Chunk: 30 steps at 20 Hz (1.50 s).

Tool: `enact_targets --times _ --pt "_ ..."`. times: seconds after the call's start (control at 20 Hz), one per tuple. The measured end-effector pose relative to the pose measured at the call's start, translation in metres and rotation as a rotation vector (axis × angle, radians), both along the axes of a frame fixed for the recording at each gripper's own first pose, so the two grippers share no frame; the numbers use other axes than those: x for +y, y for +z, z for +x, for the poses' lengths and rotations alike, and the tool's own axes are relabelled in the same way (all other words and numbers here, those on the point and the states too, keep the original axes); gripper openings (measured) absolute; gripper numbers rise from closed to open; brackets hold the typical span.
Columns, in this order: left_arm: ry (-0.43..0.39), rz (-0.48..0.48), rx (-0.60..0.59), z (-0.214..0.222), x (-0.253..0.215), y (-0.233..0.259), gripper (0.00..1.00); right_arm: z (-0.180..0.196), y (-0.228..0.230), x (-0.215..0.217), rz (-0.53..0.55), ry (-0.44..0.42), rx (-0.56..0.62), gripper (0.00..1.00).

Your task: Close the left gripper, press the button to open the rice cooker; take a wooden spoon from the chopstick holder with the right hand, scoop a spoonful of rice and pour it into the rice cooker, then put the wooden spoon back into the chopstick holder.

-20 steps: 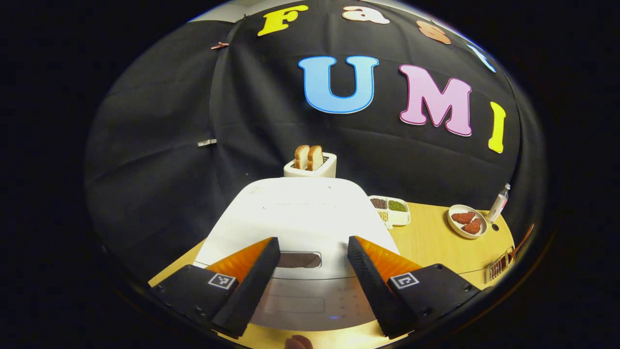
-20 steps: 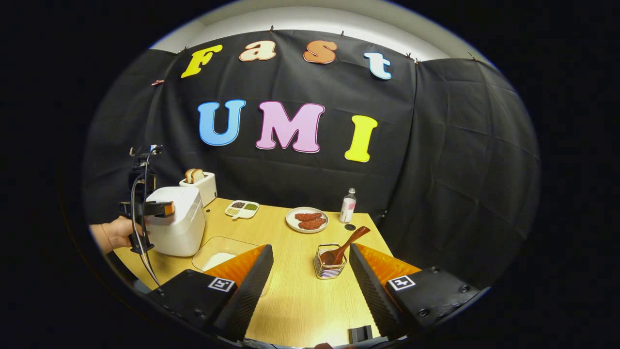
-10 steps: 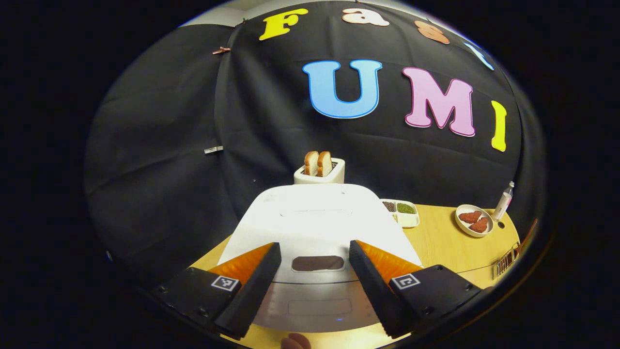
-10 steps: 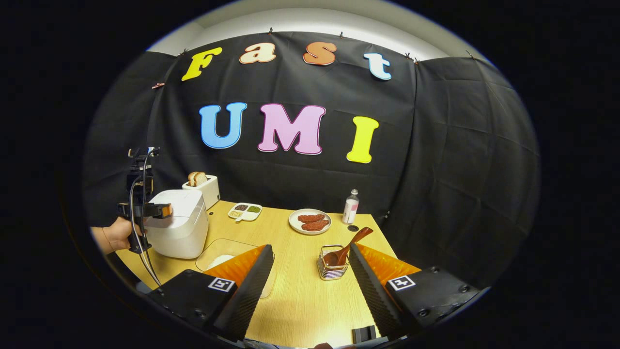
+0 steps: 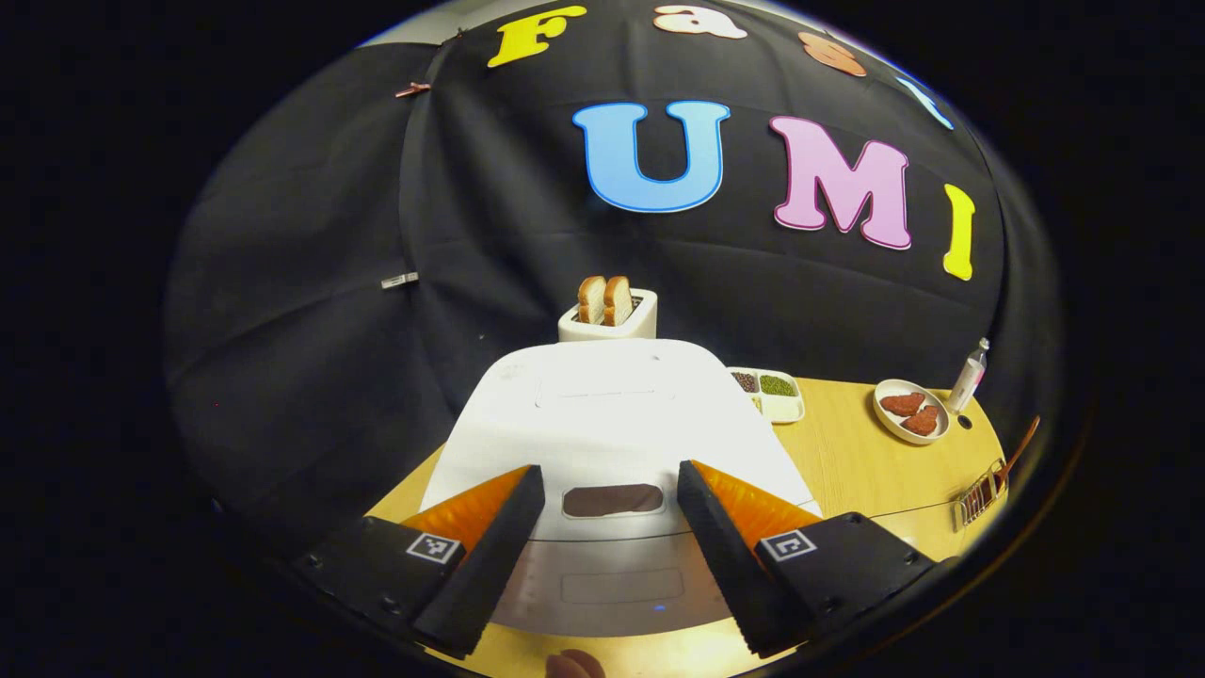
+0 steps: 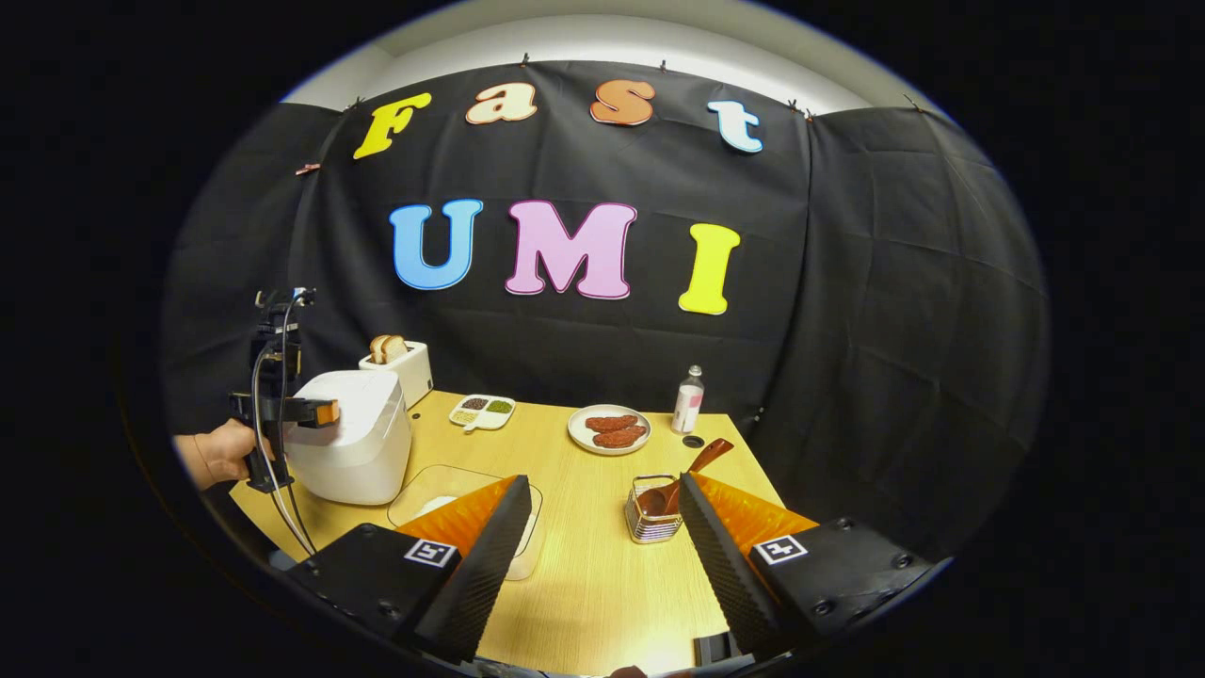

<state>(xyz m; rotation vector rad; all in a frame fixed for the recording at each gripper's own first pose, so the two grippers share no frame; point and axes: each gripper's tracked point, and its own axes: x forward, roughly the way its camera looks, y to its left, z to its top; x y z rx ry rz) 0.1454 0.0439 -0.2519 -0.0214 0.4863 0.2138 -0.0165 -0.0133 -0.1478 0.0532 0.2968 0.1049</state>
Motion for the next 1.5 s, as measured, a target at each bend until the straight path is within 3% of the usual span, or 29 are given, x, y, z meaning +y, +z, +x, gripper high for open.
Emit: enact_targets --times 0.25,0.6,0.8,1.2,1.5 --pt "-0.050 0.018 -0.173 -0.014 -0.009 0.069 0.96 0.004 0.017 0.004 0.002 0.007 -0.037 0.98" --pt "-0.159 0.035 -0.365 -0.079 -0.024 0.168 0.96 0.011 0.061 0.012 0.062 0.012 -0.133 0.98" --pt "-0.176 -0.005 -0.390 -0.114 -0.027 0.192 0.96 0.010 0.080 0.014 0.084 0.008 -0.177 0.98" --pt "-0.239 0.020 -0.468 -0.178 -0.031 0.229 0.96 -0.001 0.103 0.011 0.061 0.016 -0.240 0.98" --pt "-0.271 0.023 -0.499 -0.199 -0.038 0.243 0.96 -0.005 0.109 0.003 0.070 0.011 -0.244 0.98"
